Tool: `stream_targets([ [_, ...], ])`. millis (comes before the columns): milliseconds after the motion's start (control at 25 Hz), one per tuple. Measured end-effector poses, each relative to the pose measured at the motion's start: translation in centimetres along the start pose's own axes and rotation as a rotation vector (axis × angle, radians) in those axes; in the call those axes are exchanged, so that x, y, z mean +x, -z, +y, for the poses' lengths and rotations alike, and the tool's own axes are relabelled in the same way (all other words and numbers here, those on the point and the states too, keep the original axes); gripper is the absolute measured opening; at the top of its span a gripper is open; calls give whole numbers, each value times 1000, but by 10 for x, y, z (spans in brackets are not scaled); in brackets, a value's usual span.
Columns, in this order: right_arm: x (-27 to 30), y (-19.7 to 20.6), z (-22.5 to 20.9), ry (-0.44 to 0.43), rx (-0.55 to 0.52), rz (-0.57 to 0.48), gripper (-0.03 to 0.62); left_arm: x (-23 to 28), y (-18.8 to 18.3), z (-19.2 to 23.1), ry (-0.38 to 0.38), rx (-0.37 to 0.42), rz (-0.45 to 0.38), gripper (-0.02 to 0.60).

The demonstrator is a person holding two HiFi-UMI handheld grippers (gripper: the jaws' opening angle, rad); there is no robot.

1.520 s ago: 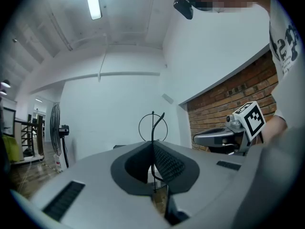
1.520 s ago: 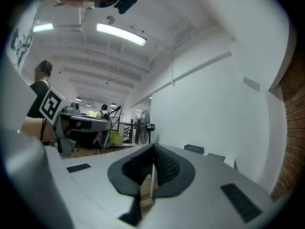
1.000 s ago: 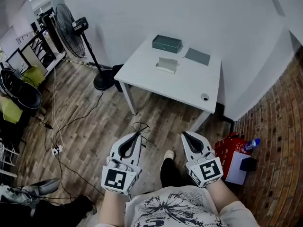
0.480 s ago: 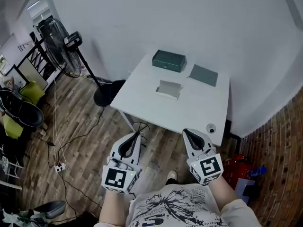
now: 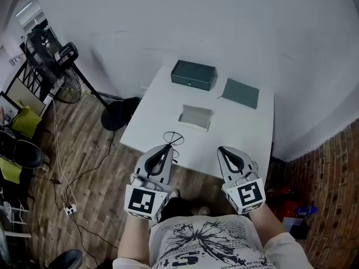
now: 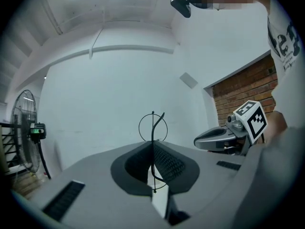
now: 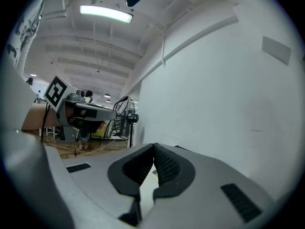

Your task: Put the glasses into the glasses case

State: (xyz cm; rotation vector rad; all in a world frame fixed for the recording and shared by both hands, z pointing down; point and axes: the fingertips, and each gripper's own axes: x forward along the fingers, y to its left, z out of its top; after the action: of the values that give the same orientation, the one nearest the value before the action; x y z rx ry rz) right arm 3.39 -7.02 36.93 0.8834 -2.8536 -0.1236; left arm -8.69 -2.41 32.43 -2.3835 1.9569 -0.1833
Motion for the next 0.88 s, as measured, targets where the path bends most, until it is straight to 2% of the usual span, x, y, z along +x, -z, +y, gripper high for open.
stream_targets([
  [120, 29, 1, -18, 51, 47, -5, 15, 31, 14, 19, 61, 0, 21, 17],
  [280, 73, -1, -45, 134, 53, -11, 15, 85, 25, 52, 161, -11, 24, 17],
  [480, 122, 4, -77, 235, 72, 24, 15, 148, 32, 85, 292, 18, 46, 17],
  [600, 143, 15, -92, 298, 100, 59, 15, 182, 50, 94, 391, 68, 107, 17],
  [760, 158, 44, -105, 391, 160, 135, 15, 215, 95, 91, 537, 176, 234, 17],
  [880, 168, 67, -118, 450, 223, 170, 15, 238, 129, 86, 617, 227, 284, 17],
])
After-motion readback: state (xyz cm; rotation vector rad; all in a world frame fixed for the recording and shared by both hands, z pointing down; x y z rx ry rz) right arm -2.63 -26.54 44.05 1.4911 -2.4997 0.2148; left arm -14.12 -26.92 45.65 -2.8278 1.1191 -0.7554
